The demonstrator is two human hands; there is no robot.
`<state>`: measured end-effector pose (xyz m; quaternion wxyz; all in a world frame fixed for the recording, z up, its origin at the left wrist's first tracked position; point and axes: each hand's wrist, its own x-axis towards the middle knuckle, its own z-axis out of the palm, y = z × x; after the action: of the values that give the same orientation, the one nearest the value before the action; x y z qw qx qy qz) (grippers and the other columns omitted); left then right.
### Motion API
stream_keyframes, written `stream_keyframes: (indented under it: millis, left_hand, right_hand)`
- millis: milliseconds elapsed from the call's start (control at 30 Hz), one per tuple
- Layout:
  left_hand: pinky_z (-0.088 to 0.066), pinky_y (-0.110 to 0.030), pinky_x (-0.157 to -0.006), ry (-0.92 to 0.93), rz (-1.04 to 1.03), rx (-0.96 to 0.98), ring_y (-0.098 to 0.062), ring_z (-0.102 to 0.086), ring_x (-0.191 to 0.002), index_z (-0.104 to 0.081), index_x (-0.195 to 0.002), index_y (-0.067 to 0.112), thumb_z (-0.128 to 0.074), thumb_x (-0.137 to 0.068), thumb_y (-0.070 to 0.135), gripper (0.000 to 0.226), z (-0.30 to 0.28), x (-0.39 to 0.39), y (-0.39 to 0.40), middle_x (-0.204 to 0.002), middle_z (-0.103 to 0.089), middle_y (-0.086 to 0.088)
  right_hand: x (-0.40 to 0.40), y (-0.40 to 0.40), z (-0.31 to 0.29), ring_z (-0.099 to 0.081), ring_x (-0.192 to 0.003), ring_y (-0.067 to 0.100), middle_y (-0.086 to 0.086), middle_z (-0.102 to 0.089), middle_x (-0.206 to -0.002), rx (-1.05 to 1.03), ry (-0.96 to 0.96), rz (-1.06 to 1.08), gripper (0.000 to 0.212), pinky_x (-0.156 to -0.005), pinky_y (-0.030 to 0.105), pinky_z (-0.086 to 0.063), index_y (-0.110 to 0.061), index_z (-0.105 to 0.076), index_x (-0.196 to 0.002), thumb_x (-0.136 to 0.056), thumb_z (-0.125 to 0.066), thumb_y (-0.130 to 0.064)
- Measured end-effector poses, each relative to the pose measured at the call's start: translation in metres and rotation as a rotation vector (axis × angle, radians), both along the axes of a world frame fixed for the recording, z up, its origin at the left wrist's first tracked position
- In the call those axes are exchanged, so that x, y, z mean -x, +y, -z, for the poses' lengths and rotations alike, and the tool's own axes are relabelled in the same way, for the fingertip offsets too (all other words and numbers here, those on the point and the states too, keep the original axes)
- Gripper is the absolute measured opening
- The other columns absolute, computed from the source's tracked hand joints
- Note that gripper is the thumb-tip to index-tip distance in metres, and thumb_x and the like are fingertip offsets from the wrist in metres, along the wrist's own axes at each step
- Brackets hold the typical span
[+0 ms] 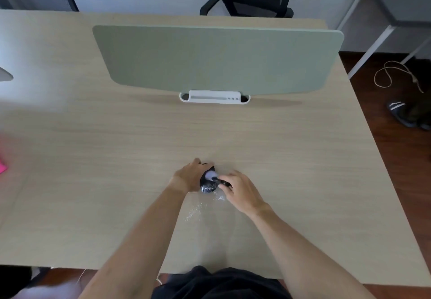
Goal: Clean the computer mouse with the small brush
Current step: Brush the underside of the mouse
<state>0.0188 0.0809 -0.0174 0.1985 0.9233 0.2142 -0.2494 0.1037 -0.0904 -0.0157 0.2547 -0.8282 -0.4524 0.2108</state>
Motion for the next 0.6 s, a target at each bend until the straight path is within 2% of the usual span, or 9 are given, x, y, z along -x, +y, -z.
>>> stream_keyframes:
  millis: [100, 200, 267, 333, 433, 500, 600]
  left_hand:
    - [-0.052, -0.043, -0.089, 0.017, 0.023, -0.063, -0.033, -0.054, -0.115, -0.032, -0.141, 0.031, -0.057, -0.084, 0.01, 0.065, -0.002, 0.0, 0.0, -0.132, -0.037, -0.006]
    - [-0.05, -0.045, -0.093, 0.039, 0.104, -0.153, -0.03, -0.044, -0.126, -0.023, -0.146, 0.033, -0.061, -0.084, 0.019, 0.074, -0.001, 0.002, -0.002, -0.151, -0.018, 0.002]
    - [-0.051, -0.044, -0.091, 0.046, 0.156, -0.194, -0.03, -0.043, -0.125, -0.029, -0.142, 0.033, -0.059, -0.086, 0.013, 0.066, 0.002, 0.002, -0.004, -0.154, -0.013, 0.004]
    - [-0.051, -0.045, -0.092, 0.039, 0.149, -0.162, -0.031, -0.044, -0.124, -0.035, -0.139, 0.034, -0.057, -0.089, 0.009, 0.061, 0.006, 0.001, -0.001, -0.151, -0.021, 0.005]
    - [-0.049, -0.047, -0.095, 0.026, 0.137, -0.103, -0.032, -0.045, -0.124, -0.034, -0.141, 0.036, -0.059, -0.088, 0.005, 0.066, 0.007, -0.002, 0.004, -0.145, -0.032, 0.003]
    - [-0.048, -0.047, -0.096, 0.024, 0.129, -0.082, -0.033, -0.044, -0.124, -0.035, -0.141, 0.034, -0.057, -0.088, 0.002, 0.066, 0.008, -0.003, 0.006, -0.143, -0.037, 0.0]
    - [-0.048, -0.047, -0.096, -0.011, 0.093, -0.051, -0.033, -0.046, -0.123, -0.039, -0.137, 0.032, -0.056, -0.089, 0.001, 0.06, 0.01, -0.004, 0.005, -0.139, -0.042, -0.002]
  right_hand:
    - [-0.002, -0.006, -0.001, -0.056, -0.074, 0.025, -0.001, -0.057, -0.078, -0.001, -0.02, -0.04, 0.013, -0.069, 0.033, -0.045, -0.016, -0.075, -0.093, -0.089, -0.063, -0.014]
    - [-0.006, -0.007, -0.006, -0.056, -0.073, 0.021, 0.001, -0.06, -0.081, -0.068, -0.029, 0.07, 0.019, -0.072, 0.029, -0.044, -0.02, -0.075, -0.106, -0.091, -0.065, -0.017]
    - [-0.007, -0.006, -0.007, -0.056, -0.072, 0.022, 0.004, -0.062, -0.082, -0.07, -0.039, 0.085, 0.022, -0.073, 0.03, -0.045, -0.021, -0.075, -0.112, -0.092, -0.067, -0.019]
    - [-0.005, -0.008, -0.004, -0.057, -0.072, 0.025, 0.003, -0.061, -0.082, -0.028, -0.05, 0.014, 0.022, -0.07, 0.032, -0.045, -0.02, -0.074, -0.112, -0.091, -0.068, -0.019]
    - [-0.004, -0.016, -0.002, -0.054, -0.068, 0.026, -0.003, -0.048, -0.073, 0.056, -0.062, -0.091, 0.013, -0.067, 0.029, -0.037, -0.018, -0.076, -0.096, -0.088, -0.066, -0.017]
    - [-0.004, -0.02, -0.001, -0.054, -0.067, 0.025, -0.005, -0.048, -0.071, 0.034, -0.068, -0.082, 0.012, -0.068, 0.03, -0.039, -0.019, -0.075, -0.09, -0.085, -0.065, -0.014]
    - [-0.001, -0.019, -0.003, -0.055, -0.07, 0.021, -0.001, -0.06, -0.077, -0.072, -0.067, 0.027, 0.02, -0.073, 0.031, -0.045, -0.021, -0.076, -0.103, -0.086, -0.068, -0.014]
